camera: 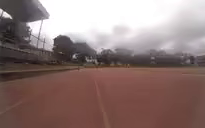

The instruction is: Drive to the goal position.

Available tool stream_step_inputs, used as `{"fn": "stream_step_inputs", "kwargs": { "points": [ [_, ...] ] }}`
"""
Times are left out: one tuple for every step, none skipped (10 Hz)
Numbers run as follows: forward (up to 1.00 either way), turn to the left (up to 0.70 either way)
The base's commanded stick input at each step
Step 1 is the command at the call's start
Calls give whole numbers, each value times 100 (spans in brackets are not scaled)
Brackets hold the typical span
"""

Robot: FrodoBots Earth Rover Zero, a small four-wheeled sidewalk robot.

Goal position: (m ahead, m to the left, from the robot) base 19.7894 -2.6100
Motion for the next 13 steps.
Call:
{"fn": "stream_step_inputs", "kwargs": {
  "points": [
    [100,0],
    [100,0],
    [100,0],
    [100,0],
    [100,-27],
    [100,-27],
    [100,-27],
    [100,-27],
    [100,-27],
    [100,-27],
    [100,-27],
    [100,-27],
    [100,0]
  ]
}}
